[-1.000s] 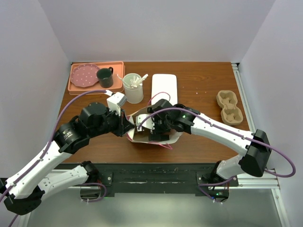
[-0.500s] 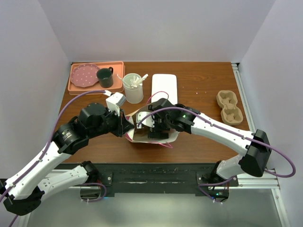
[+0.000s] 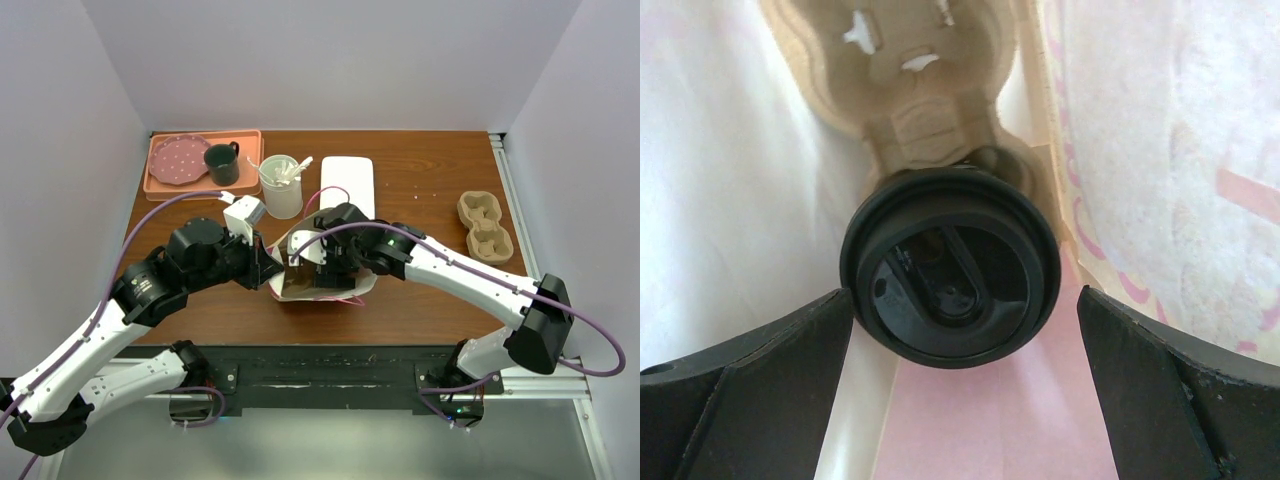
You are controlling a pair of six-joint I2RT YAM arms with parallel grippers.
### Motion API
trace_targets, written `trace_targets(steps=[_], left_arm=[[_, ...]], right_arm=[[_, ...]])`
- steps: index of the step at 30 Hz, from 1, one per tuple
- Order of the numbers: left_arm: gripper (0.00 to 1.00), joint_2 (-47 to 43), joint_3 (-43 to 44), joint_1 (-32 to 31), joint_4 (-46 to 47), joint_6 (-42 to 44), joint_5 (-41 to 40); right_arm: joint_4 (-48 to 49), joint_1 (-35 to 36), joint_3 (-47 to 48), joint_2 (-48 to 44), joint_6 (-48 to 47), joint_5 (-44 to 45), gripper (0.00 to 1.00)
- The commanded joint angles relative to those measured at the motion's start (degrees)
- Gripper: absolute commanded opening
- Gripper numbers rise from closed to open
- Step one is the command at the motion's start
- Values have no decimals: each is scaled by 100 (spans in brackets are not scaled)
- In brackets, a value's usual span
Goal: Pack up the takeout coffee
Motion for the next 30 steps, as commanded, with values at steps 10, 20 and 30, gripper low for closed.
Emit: trace_targets(steps=[10,20,30], left_arm=[[0,-29,16,7,273,-183,101],[0,-82,-63,16,273,-297,127],[19,-64,-45,7,282,-333,127]], right_arm=[[108,-73,419,-230,121,138,98],[100,-82,481,-247,165,217,98],[38,-82,568,-309,183,95,98]])
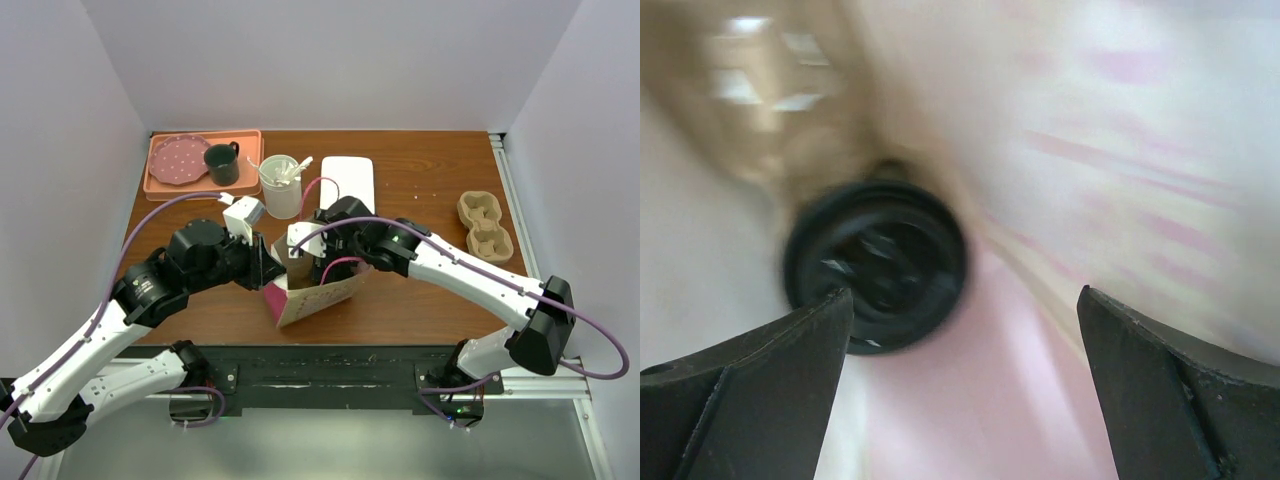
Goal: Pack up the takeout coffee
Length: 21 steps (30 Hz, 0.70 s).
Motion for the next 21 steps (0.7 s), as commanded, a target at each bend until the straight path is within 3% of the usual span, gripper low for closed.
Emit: trace_targets(steps=[1,8,21], left_arm=[[20,-12,66,16,216,-73,112],[24,24,128,7,164,-37,-11],[47,59,356,16,-144,156,-494]], right_arm=[[40,-38,324,-272,119,88,98],[-13,-38,490,-210,102,123,98],[-13,-30,912,80,541,369,98]])
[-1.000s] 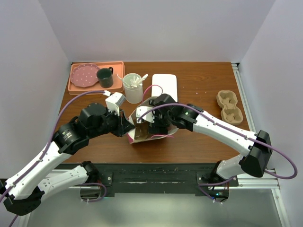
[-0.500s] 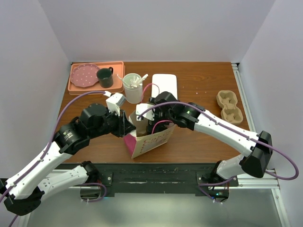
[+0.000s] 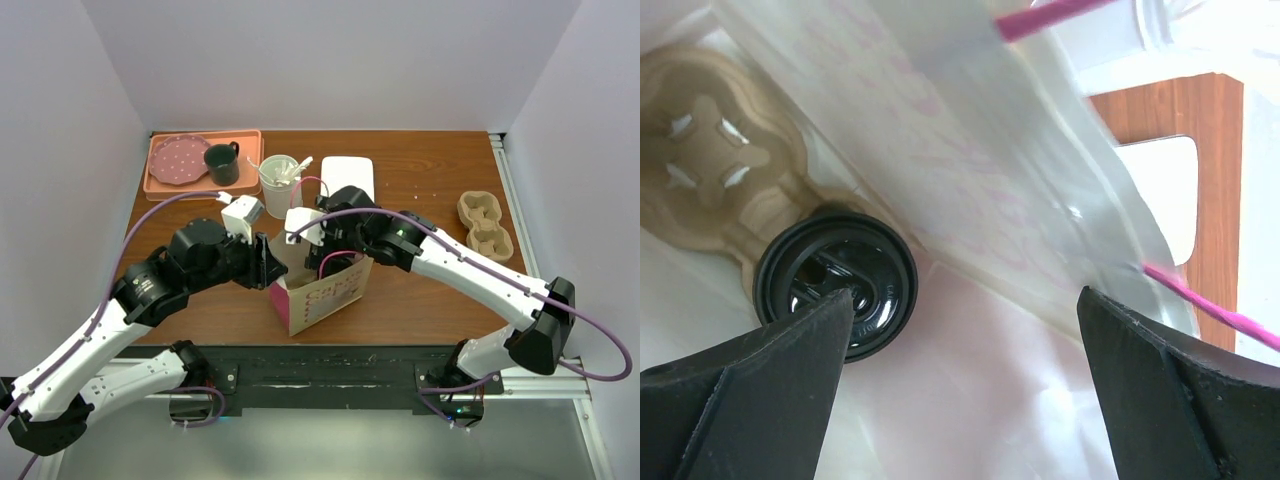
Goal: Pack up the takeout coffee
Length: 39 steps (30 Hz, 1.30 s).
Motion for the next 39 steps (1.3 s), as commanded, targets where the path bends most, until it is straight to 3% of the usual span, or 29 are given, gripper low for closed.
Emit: trace_targets(steps=[1,21,24,25,34,39], left_arm=[[49,26,341,8,-61,152,-246],[71,448,1334,16,-167,767,-1353],[88,404,1387,7,-79,741,-1528],[100,369,1387,16,-18,723,-1607],[100,667,2055,7,307,1022,-2626],[95,624,1872,16,1254,1329,-2812]], right_arm=[[88,-21,464,82,360,214,98],[316,-30,1185,275,1977,1277,98],[395,-30,1220,266,2117,1523,98],[378,-30,1281,275,2144,1593,98],[405,-30,2072,178,2618,1472,98],[395,-21,2485,170,3276,953,93]])
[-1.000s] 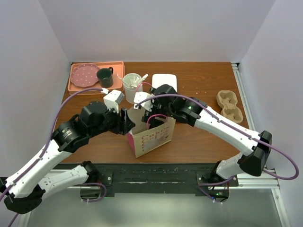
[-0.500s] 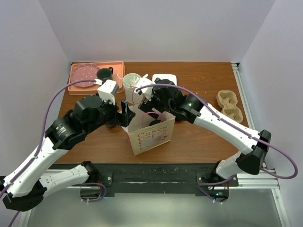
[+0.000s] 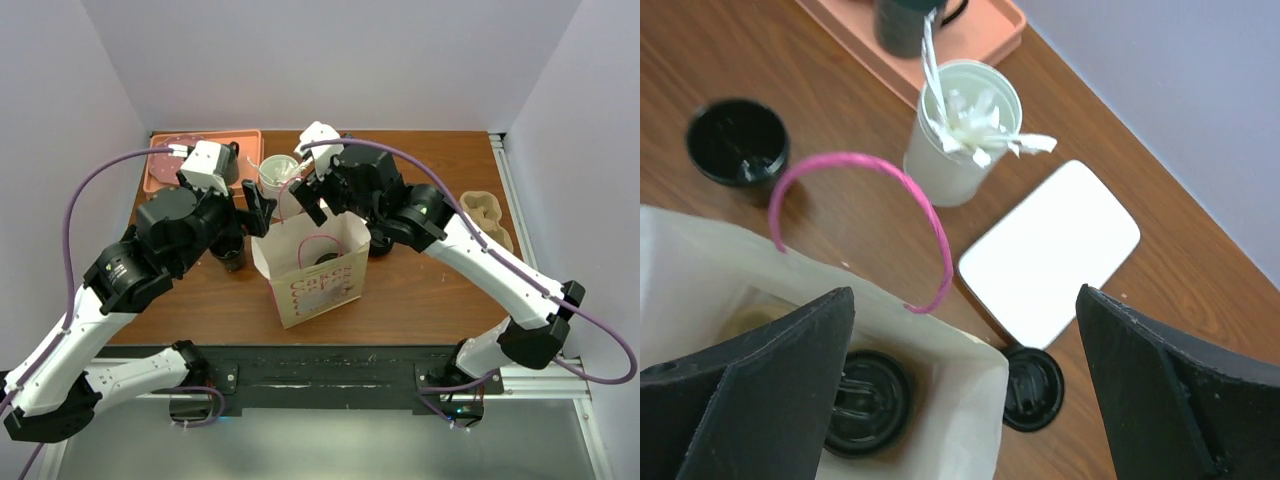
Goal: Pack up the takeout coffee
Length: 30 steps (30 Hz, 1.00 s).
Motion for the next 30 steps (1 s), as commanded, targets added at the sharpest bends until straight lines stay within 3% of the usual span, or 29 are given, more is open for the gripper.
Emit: trace_targets(steps=[1,3,5,9,13,15,18,23,27,30], left_arm=[[88,-1,32,16,1110,570,-591],[77,226,172,60,1260,616,-1291],[76,428,313,252,1357,739,-1445],[75,1384,918,1463,1078,415,-418],[72,1966,1165,1966,1269,82,117],[66,2334,1306,2651,1287,-252,1097],[57,2687,1053,3127,1619,-649,1673],[55,3276,824,3224,1919,-763,1824],[49,3864,762,3233,2350,-1193,2614],[45,4076,797,3233,2386,-1274,2642]], right_arm=[[205,-25,521,-117,801,-341,91],[284,-25,783,-20,1186,-202,84],[250,-34,1074,94,1495,150,78],[-144,-60,2092,472,2102,107,66],[-120,-61,2271,517,2165,-34,56],[116,-69,2079,403,2130,-218,55],[328,-69,1736,183,2296,-393,56],[337,-69,1445,-46,2446,-272,58],[197,-69,1444,-81,2429,-122,59],[179,-69,1383,-90,2244,-34,61]])
